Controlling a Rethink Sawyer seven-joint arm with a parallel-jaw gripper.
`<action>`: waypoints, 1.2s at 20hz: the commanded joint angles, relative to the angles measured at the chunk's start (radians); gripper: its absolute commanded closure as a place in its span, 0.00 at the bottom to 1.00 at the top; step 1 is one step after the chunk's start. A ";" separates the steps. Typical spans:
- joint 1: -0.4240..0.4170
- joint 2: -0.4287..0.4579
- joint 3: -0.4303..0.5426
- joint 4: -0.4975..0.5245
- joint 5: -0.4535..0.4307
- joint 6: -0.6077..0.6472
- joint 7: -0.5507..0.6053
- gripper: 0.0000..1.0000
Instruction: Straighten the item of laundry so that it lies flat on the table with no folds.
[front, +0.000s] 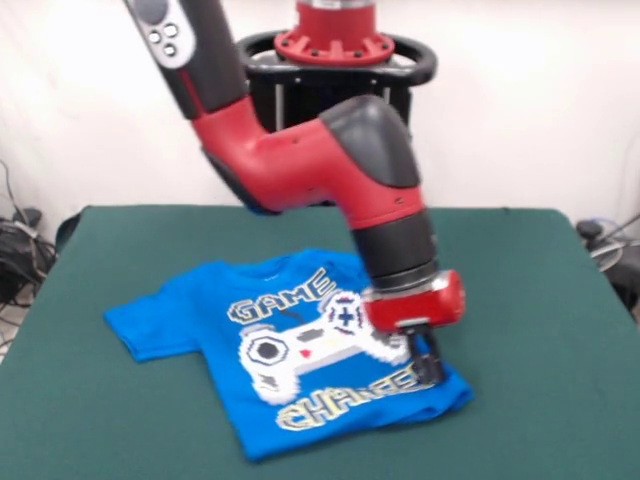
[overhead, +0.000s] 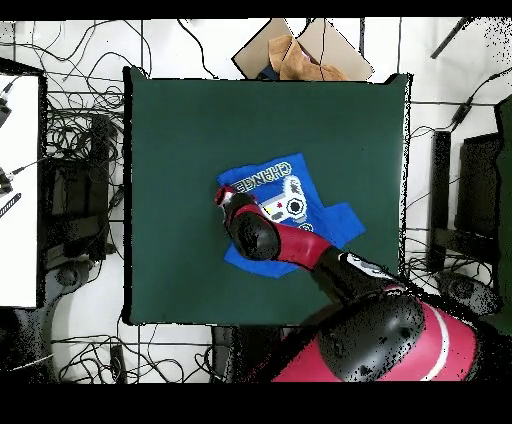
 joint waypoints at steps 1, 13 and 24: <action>0.104 -0.050 -0.035 0.078 0.119 0.036 0.265 1.00; 0.184 -0.218 -0.085 0.166 0.286 0.150 0.256 1.00; 0.489 -0.345 -0.540 0.016 0.488 0.137 0.154 1.00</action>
